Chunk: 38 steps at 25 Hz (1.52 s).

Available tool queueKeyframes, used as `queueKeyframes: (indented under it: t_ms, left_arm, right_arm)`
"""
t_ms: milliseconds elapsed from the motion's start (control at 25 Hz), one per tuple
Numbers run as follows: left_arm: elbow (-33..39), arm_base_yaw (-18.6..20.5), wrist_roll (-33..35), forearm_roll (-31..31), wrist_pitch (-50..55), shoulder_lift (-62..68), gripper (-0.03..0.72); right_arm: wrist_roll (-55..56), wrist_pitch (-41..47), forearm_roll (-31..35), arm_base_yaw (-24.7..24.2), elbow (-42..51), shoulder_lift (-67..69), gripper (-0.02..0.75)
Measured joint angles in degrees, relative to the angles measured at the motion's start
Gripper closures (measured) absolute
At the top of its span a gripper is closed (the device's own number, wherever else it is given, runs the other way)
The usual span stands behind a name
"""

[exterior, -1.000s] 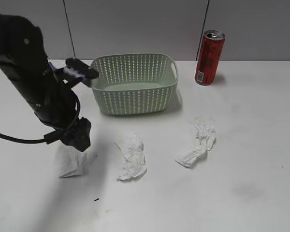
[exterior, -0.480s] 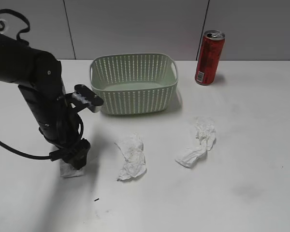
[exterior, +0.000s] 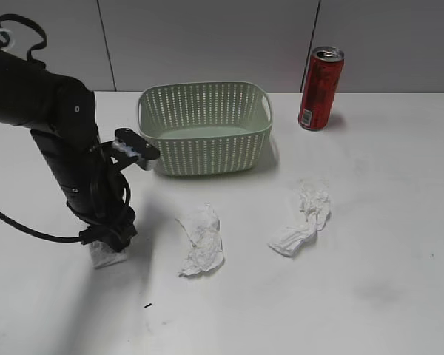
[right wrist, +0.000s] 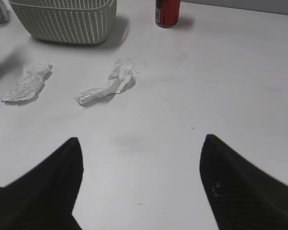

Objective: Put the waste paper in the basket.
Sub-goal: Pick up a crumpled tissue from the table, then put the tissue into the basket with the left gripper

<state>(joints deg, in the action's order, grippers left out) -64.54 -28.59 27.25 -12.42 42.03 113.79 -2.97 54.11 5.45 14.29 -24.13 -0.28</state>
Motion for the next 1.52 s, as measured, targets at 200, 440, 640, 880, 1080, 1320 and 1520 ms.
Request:
queueKeyframes:
  t_ms: [200, 440, 640, 880, 1080, 1320, 1520]
  left_arm:
    - [0.0, 0.0, 0.0, -0.7, 0.7, 0.0, 0.581]
    - [-1.9, 0.0, 0.0, 1.4, 3.7, -0.3, 0.678]
    - [-14.4, 0.0, 0.0, 4.0, 13.2, -2.3, 0.680]
    - [-32.9, 0.0, 0.0, 4.1, 12.5, -2.3, 0.682]
    - [-36.5, 0.0, 0.0, 1.4, -6.5, -2.4, 0.683]
    - [-36.5, 0.0, 0.1, -3.9, -18.0, 1.1, 0.683]
    - [-36.5, 0.0, 0.0, -6.2, -18.2, 5.7, 0.676]
  right_arm:
    - [0.0, 0.0, 0.0, 0.0, 0.0, 0.0, 0.166]
    - [0.0, 0.0, 0.0, 0.0, 0.0, 0.0, 0.166]
    - [0.0, 0.0, 0.0, 0.0, 0.0, 0.0, 0.166]
    - [0.0, 0.0, 0.0, 0.0, 0.0, 0.0, 0.166]
    - [0.0, 0.1, 0.0, 0.0, 0.0, 0.0, 0.166]
    - [0.0, 0.1, 0.0, 0.0, 0.0, 0.0, 0.166]
    - [0.0, 0.1, 0.0, 0.0, 0.0, 0.0, 0.166]
